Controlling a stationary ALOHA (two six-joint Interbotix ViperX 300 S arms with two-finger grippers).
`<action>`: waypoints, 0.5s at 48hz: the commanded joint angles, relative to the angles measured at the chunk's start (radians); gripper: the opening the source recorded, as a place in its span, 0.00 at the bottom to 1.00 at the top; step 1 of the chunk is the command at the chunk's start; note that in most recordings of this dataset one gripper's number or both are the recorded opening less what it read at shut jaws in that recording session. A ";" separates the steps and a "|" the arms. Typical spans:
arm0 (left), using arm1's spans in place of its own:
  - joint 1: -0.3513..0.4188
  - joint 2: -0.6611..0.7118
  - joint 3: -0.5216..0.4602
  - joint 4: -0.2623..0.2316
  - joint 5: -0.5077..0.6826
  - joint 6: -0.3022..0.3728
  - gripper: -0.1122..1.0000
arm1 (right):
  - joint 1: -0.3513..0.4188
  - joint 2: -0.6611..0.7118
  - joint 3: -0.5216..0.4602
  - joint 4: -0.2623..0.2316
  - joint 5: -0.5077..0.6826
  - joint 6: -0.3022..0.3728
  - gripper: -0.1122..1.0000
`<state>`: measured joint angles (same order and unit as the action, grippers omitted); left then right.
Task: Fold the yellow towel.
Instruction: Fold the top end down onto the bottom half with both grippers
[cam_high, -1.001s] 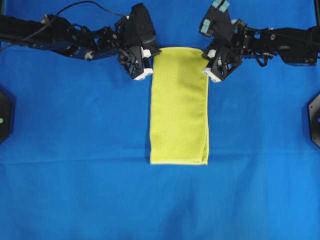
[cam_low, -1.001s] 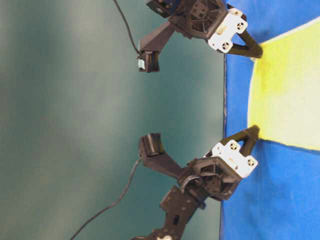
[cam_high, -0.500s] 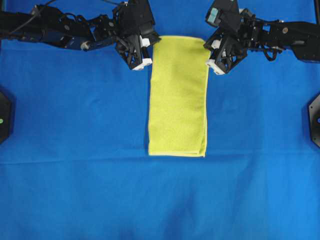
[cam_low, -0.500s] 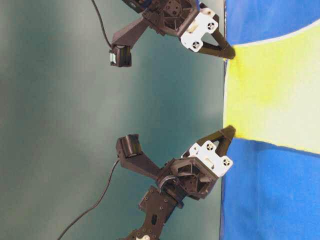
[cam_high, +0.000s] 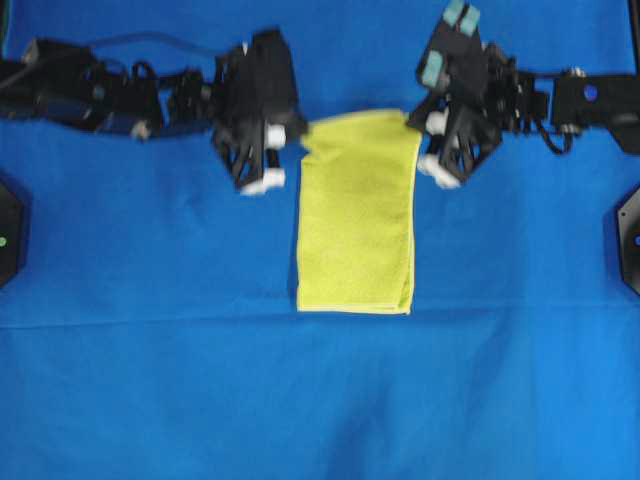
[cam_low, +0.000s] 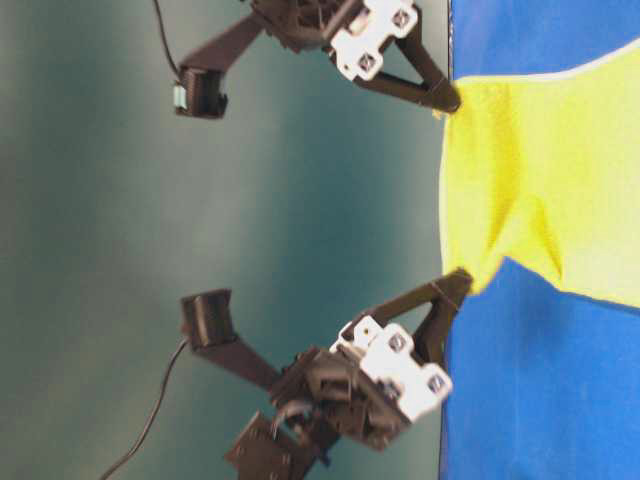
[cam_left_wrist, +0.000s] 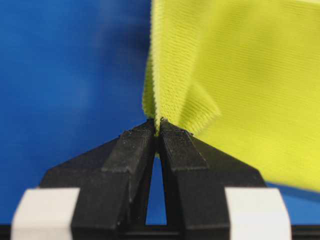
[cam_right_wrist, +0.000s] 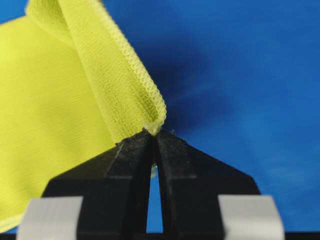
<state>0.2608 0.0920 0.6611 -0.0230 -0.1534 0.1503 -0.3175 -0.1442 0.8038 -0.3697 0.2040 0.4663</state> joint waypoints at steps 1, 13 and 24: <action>-0.052 -0.055 0.017 0.002 0.011 -0.006 0.13 | 0.058 -0.032 0.012 0.008 0.014 0.023 0.13; -0.221 -0.051 0.025 0.000 0.066 -0.025 0.13 | 0.225 -0.040 0.034 0.009 0.063 0.133 0.13; -0.344 -0.029 0.000 0.002 0.123 -0.078 0.13 | 0.342 -0.040 0.041 0.009 0.077 0.204 0.13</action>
<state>-0.0506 0.0721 0.6811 -0.0215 -0.0430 0.0813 -0.0077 -0.1672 0.8498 -0.3620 0.2746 0.6596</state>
